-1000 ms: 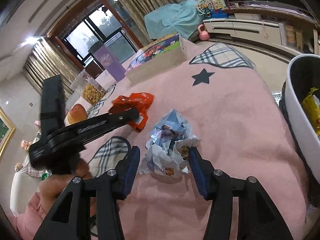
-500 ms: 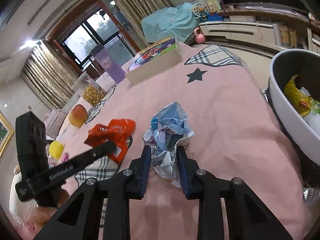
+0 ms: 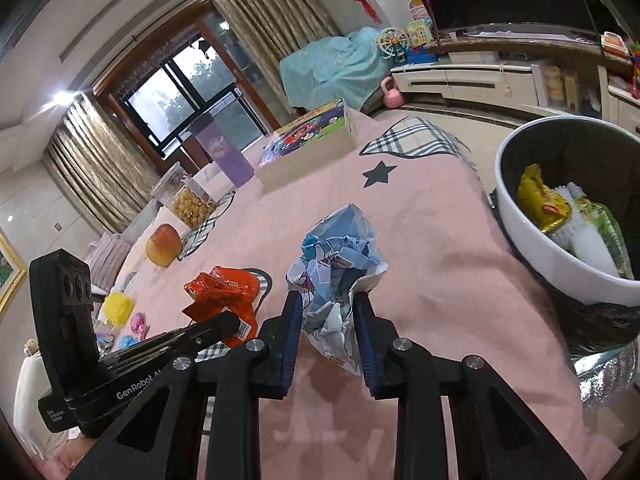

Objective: Collect trash
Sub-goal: 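Carry the orange snack bag and blue-white wrapper over the bin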

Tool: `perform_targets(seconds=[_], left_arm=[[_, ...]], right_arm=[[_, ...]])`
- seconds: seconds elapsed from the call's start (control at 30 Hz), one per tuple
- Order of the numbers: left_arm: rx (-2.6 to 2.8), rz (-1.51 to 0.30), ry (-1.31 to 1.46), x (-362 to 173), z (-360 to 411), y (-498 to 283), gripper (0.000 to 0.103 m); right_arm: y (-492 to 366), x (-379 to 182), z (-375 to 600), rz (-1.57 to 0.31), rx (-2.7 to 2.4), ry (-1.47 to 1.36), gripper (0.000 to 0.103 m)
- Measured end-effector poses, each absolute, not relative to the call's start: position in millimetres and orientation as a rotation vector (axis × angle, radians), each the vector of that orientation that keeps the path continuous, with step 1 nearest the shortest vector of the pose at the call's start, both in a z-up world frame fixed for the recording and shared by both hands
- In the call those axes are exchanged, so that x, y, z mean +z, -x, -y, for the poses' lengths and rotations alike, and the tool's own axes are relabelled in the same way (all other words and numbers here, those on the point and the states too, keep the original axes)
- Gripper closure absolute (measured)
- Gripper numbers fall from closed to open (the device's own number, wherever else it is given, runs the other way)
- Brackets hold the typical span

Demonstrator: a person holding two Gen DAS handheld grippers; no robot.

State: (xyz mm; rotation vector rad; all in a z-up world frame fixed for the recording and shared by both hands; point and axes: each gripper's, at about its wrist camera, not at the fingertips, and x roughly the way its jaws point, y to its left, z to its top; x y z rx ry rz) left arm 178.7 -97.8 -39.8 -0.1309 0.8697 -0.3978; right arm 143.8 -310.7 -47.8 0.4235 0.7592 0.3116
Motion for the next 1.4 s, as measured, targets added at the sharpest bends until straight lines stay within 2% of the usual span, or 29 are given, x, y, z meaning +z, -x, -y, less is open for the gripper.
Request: perform_targets(seconds=[1.4], left_arm=[[-0.637, -0.844, 0.010, -8, 217, -172, 0.100]], right_arm=[[-111, -31, 410, -0.645, 0.131, -0.525, 0.076]])
